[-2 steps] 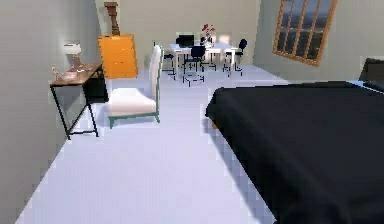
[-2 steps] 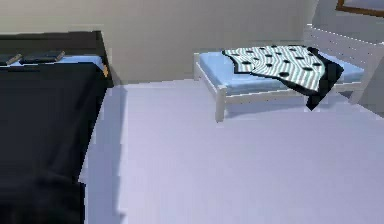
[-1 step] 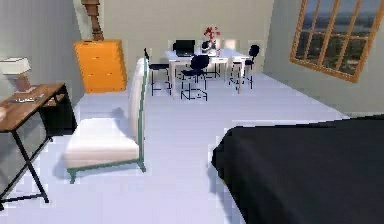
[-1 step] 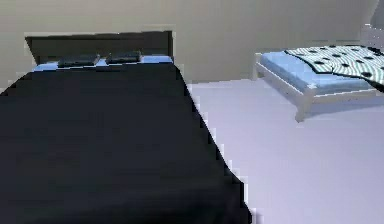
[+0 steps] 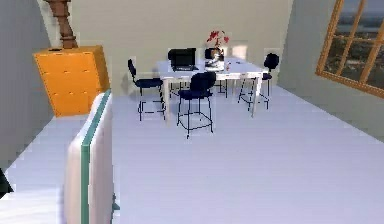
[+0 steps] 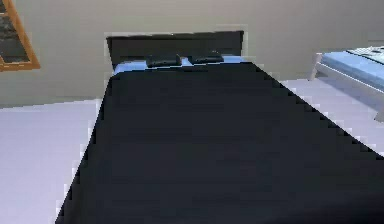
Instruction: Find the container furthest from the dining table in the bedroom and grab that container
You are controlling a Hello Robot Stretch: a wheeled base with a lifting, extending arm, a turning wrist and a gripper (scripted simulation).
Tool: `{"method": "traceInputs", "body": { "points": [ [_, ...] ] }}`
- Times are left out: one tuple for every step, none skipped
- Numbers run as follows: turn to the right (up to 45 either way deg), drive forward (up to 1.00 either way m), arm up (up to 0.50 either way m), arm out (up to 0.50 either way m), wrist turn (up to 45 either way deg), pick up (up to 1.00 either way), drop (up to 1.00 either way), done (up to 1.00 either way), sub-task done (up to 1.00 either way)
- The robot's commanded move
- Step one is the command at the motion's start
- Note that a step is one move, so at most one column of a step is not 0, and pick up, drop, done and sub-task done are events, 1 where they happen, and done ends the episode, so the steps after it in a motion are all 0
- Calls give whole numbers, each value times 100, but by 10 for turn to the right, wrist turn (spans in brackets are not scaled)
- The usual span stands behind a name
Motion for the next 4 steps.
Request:
{"method": "traceInputs", "body": {
  "points": [
    [0, 70, 0, 0, 0, 0, 0, 0, 0],
    [-210, 0, 0, 0, 0, 0, 0, 0, 0],
    [0, 5, 0, 0, 0, 0, 0, 0, 0],
    [30, 0, 0, 0, 0, 0, 0, 0, 0]
  ]
}}
